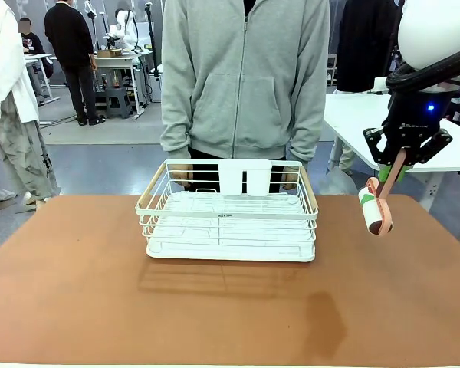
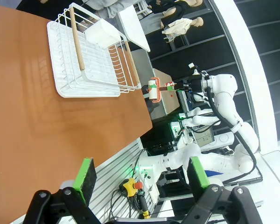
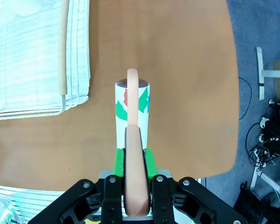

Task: Clean the table.
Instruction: Place the Lint Roller down when the Dish drying rack is positioned in the middle of the table.

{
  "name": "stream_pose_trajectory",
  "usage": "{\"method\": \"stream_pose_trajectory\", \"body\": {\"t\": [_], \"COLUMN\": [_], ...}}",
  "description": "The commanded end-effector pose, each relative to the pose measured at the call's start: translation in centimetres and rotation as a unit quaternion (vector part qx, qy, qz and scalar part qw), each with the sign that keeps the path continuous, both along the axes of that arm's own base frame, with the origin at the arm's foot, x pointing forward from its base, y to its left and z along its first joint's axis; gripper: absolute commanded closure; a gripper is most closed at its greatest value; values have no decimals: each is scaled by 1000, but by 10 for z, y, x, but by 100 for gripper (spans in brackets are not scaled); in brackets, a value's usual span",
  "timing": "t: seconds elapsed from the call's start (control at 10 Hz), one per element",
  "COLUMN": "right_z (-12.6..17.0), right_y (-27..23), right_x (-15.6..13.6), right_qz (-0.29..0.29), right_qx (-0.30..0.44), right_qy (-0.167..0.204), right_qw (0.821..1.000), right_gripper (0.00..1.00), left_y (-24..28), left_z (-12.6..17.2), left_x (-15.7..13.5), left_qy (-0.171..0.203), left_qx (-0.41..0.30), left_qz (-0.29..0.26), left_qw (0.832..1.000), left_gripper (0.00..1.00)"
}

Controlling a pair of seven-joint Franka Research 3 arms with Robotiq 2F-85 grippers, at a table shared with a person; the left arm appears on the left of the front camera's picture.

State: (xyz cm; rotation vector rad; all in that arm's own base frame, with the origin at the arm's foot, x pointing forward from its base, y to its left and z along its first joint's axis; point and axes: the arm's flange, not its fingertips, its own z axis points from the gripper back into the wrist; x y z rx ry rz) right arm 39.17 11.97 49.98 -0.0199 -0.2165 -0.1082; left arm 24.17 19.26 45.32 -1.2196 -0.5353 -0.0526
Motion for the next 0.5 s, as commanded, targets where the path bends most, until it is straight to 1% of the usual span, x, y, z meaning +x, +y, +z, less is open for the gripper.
{"method": "stream_pose_trajectory", "body": {"t": [0.0, 0.4], "right_z": [3, 0], "right_y": [1, 0], "right_x": [-2, 0], "right_qz": [-8, 0], "right_qx": [-3, 0], "right_qy": [-2, 0], "right_qw": [1000, 1000], "right_gripper": [79, 79], "left_y": [1, 1], "left_z": [2, 2], "left_x": [-2, -2], "left_qy": [-13, -13], "left_qx": [-6, -6], "left_qz": [-3, -3], "left_qw": [1000, 1000], "left_gripper": [0, 0]}}
